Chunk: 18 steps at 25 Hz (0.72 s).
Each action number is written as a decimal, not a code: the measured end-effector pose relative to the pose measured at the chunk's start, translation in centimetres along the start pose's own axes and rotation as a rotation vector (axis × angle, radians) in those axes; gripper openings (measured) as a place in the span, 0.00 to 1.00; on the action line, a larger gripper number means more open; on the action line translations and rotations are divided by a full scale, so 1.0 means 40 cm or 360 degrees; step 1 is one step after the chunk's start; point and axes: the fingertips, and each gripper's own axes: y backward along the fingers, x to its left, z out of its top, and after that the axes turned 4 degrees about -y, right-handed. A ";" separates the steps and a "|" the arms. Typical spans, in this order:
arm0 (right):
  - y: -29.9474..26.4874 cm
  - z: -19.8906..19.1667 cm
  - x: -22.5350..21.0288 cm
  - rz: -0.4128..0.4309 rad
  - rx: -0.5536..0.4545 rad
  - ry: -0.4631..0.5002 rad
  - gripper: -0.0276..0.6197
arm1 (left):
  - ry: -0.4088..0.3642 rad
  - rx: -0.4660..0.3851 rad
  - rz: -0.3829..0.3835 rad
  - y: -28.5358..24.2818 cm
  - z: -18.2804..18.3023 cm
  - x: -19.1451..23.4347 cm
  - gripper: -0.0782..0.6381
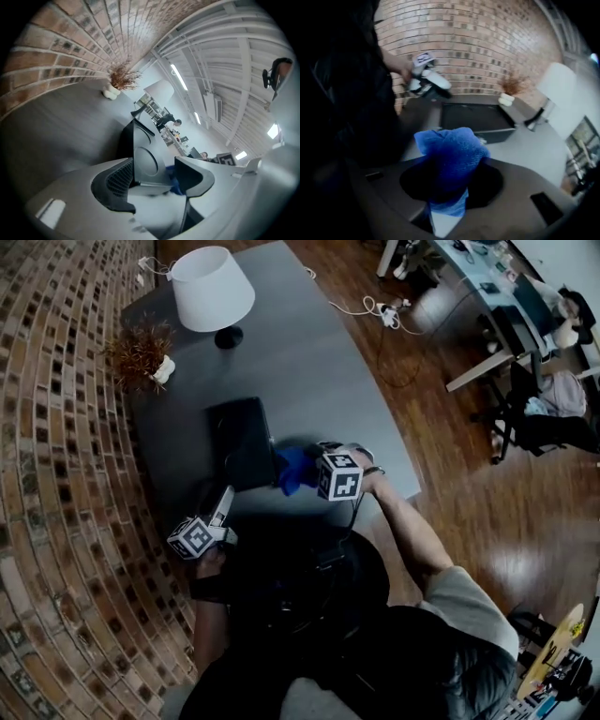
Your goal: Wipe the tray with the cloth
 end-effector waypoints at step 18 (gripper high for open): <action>-0.251 0.250 -0.574 -0.0222 0.0541 0.0944 0.24 | 0.0860 -0.0281 -0.0094 -0.009 -0.095 0.001 0.52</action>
